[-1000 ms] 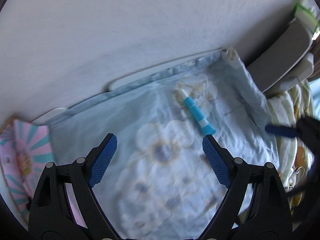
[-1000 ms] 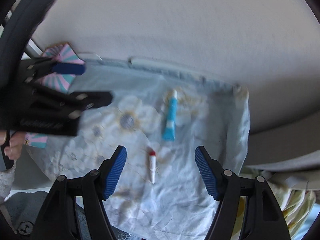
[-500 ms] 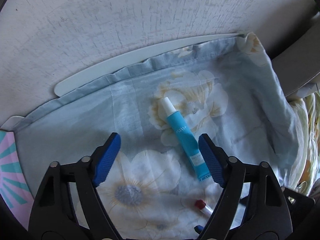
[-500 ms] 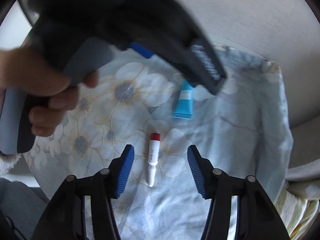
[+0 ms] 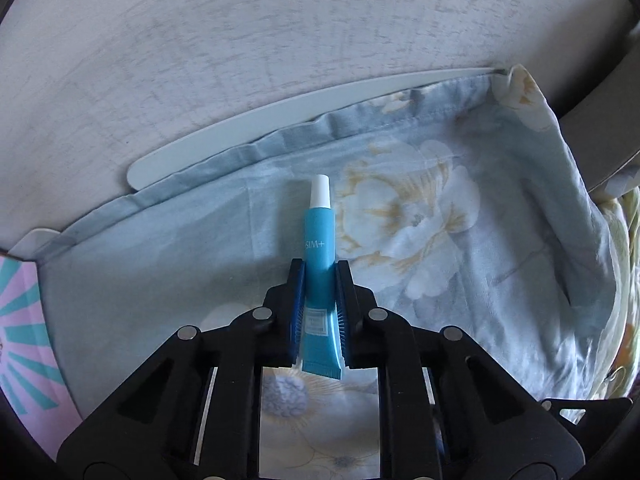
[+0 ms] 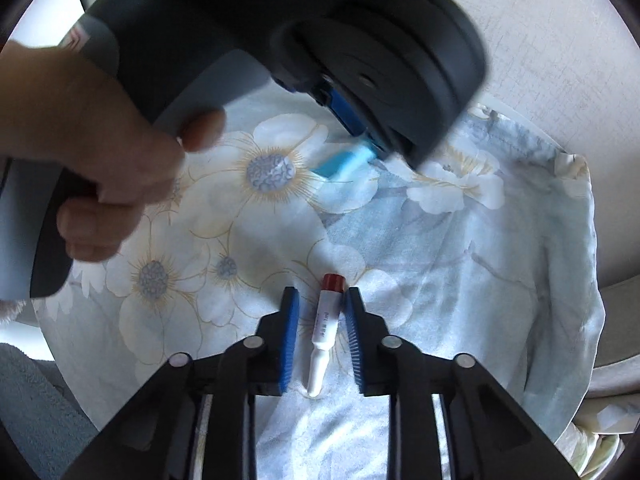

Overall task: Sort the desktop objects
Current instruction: 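Grasp the blue tube with the left tool while the right tool grasps the red-capped lip balm, then carry blue tube and lip balm into the cardboard box and release both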

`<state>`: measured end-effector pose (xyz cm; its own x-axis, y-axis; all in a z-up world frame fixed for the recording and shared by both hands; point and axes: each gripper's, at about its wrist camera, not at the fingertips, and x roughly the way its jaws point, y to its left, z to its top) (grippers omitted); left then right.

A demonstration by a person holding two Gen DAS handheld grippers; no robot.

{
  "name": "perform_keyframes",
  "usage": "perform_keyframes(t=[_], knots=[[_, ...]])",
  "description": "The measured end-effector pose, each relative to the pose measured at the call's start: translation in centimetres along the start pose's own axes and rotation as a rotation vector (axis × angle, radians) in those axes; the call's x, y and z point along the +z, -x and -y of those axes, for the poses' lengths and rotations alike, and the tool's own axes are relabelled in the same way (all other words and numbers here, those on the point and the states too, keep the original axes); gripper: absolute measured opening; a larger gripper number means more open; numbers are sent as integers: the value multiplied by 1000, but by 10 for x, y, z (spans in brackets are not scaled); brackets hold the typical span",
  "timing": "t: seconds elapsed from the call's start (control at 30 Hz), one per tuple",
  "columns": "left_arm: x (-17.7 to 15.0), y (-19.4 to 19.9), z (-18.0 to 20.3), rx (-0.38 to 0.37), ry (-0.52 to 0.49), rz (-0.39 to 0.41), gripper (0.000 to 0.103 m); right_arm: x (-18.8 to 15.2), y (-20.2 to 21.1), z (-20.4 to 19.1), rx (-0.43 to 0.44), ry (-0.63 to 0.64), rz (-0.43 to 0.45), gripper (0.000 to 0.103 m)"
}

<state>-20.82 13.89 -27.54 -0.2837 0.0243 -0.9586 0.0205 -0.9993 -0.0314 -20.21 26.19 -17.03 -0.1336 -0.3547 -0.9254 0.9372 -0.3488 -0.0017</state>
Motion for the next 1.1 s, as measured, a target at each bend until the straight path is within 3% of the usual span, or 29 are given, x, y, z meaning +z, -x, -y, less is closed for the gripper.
perform_keyframes(t=[0.33, 0.7, 0.83, 1.1], knots=[[-9, 25, -10, 15, -4, 19, 13, -1, 15, 10, 51, -73, 6, 11], [-24, 91, -47, 8, 38, 72, 13, 17, 60, 15, 65, -106, 16, 11], [-13, 119, -76, 11, 61, 102, 13, 40, 81, 7, 40, -69, 29, 11], [-35, 177, -142, 56, 152, 180, 13, 103, 98, -20, 32, 33, 64, 11]])
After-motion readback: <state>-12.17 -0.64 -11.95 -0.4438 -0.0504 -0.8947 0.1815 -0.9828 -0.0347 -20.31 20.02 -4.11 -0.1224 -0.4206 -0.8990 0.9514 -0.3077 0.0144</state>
